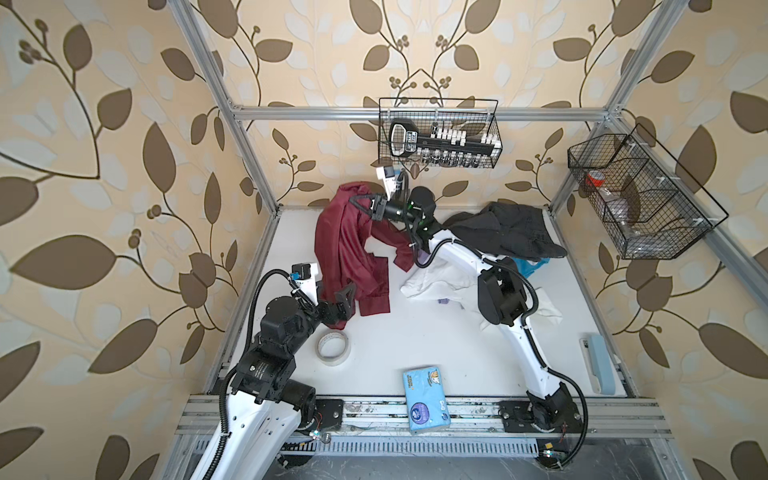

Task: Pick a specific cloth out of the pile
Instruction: 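Swing the held maroon shirt toward the left gripper and lower it, then lay the maroon shirt on the table near the left gripper and release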

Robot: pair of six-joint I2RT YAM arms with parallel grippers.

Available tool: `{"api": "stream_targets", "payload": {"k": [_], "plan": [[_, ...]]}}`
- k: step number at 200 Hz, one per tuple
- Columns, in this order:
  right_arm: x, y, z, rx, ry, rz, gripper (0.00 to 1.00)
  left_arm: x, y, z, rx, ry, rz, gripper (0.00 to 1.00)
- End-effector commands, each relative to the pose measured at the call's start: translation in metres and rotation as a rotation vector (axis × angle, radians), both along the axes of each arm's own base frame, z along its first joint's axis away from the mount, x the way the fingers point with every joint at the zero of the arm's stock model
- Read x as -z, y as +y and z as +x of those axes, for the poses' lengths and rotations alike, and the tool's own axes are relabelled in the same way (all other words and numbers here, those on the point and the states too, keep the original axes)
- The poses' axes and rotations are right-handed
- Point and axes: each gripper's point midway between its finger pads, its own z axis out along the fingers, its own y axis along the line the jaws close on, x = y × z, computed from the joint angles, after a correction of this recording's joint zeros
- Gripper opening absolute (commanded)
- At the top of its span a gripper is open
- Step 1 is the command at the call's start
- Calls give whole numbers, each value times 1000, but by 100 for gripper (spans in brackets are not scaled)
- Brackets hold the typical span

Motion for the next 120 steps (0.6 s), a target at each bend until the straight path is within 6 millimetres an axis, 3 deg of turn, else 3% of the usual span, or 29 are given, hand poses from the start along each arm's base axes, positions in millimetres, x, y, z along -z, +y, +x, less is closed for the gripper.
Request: {"api": "stream_targets", "payload": {"k": [1, 30, 63, 91, 110, 120], "plan": [[8, 2, -15, -39, -39, -30, 0, -8, -1, -1, 3, -29, -9, 99], [65, -1, -16, 0, 22, -206, 0, -8, -1, 0, 2, -29, -8, 99], [127, -5, -35, 4, 87, -440, 0, -6, -1, 0, 2, -27, -7, 99], [163, -9, -48, -3, 122, -581, 4, -5, -1, 1, 2, -24, -7, 99], [186, -12, -57, -18, 160, -660, 14, -5, -2, 1, 2, -20, -6, 99], [197, -14, -62, -19, 172, -712, 28, -4, -2, 1, 2, -19, -4, 99]]}}
